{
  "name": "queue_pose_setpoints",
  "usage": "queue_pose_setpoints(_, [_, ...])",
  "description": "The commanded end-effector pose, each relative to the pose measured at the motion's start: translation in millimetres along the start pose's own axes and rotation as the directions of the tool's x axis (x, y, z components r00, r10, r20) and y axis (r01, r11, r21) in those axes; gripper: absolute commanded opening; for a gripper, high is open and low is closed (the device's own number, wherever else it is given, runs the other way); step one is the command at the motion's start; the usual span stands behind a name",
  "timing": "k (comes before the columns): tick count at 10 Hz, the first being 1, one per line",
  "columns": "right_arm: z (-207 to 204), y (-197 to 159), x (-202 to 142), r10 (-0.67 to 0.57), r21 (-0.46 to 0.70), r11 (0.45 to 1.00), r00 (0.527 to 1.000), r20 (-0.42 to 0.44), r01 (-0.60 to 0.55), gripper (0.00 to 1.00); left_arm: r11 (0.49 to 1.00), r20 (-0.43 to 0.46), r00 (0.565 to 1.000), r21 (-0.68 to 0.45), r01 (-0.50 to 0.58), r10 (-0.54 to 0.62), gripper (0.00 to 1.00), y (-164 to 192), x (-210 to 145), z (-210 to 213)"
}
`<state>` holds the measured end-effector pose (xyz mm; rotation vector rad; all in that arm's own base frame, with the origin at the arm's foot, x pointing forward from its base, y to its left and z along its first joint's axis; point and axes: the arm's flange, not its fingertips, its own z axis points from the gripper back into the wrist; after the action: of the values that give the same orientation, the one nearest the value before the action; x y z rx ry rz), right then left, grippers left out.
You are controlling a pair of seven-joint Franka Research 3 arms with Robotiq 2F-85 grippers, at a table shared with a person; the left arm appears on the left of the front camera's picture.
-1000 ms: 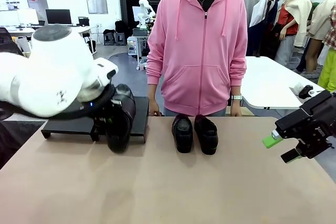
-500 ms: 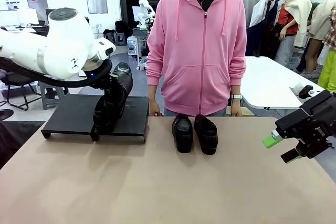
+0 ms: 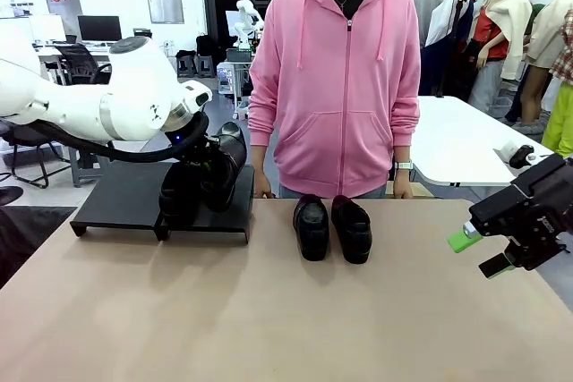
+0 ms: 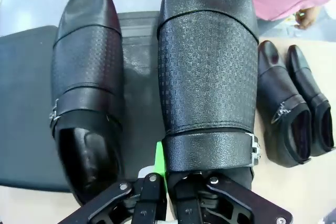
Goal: Organize the shoes by placing them on the stand.
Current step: Place the Shoe from the middle of the table onto the Shoes Stand.
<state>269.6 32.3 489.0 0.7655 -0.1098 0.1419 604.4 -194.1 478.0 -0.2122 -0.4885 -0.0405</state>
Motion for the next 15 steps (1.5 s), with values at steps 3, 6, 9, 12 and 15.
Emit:
queue_pose_setpoints(3, [1, 1, 2, 0.019, 0.036, 0.999, 1.000, 0.011, -0.020, 1.00, 0.998, 0.063, 0.998, 0.055, 0.005, -0.009, 0.00, 6, 12, -21])
queue_pose_setpoints(6, [1, 1, 2, 0.019, 0.036, 0.999, 1.000, 0.011, -0.020, 1.00, 1.000, 0.005, 1.000, 0.013, 0.018, -0.018, 0.00, 5, 20, -37])
queue_pose_setpoints(9, [1, 1, 2, 0.019, 0.036, 0.999, 1.000, 0.011, -0.020, 1.00, 1.000, -0.007, 1.000, -0.001, -0.025, 0.025, 1.00, 5, 24, -37])
queue_pose_setpoints(12, [1, 1, 2, 0.019, 0.036, 0.999, 1.000, 0.011, -0.020, 1.00, 1.000, 0.020, 1.000, -0.007, -0.002, 0.002, 1.00, -5, 20, -25])
queue_pose_setpoints(15, [1, 1, 2, 0.019, 0.036, 0.999, 1.000, 0.011, -0.020, 1.00, 0.997, -0.012, 0.999, -0.075, 0.034, -0.035, 1.00, -37, 4, 26])
